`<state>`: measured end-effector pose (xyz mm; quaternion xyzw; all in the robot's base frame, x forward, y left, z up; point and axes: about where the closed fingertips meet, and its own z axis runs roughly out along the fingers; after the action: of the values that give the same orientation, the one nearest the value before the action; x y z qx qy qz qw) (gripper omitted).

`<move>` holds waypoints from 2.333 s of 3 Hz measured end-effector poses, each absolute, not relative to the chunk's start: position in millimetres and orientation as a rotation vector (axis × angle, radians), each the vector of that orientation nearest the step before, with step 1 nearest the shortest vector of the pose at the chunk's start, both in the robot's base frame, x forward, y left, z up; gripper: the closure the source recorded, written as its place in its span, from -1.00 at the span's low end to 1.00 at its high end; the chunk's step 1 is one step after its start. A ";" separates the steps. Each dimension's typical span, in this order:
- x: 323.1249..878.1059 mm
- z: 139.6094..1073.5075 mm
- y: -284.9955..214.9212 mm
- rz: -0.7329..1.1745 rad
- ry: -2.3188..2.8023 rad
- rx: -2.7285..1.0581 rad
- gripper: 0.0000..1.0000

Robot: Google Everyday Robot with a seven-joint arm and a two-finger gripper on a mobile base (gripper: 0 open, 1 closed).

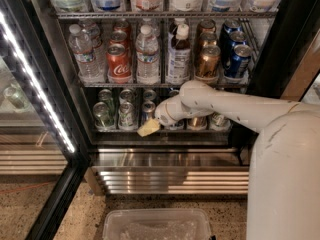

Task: Pick redbull can from bottom shelf of fridge

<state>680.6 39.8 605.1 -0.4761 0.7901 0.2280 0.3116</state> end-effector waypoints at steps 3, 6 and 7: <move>690.3 594.3 57.8 0.644 2.064 -1.276 0.07; 690.3 594.4 57.9 0.644 2.063 -1.277 1.00; 689.7 608.2 62.5 0.620 2.022 -1.305 1.00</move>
Offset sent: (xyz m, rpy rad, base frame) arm 0.0222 0.0352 -0.0268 0.0502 0.0303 0.0620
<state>689.7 62.5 608.2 -0.4971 0.7701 0.2364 0.3224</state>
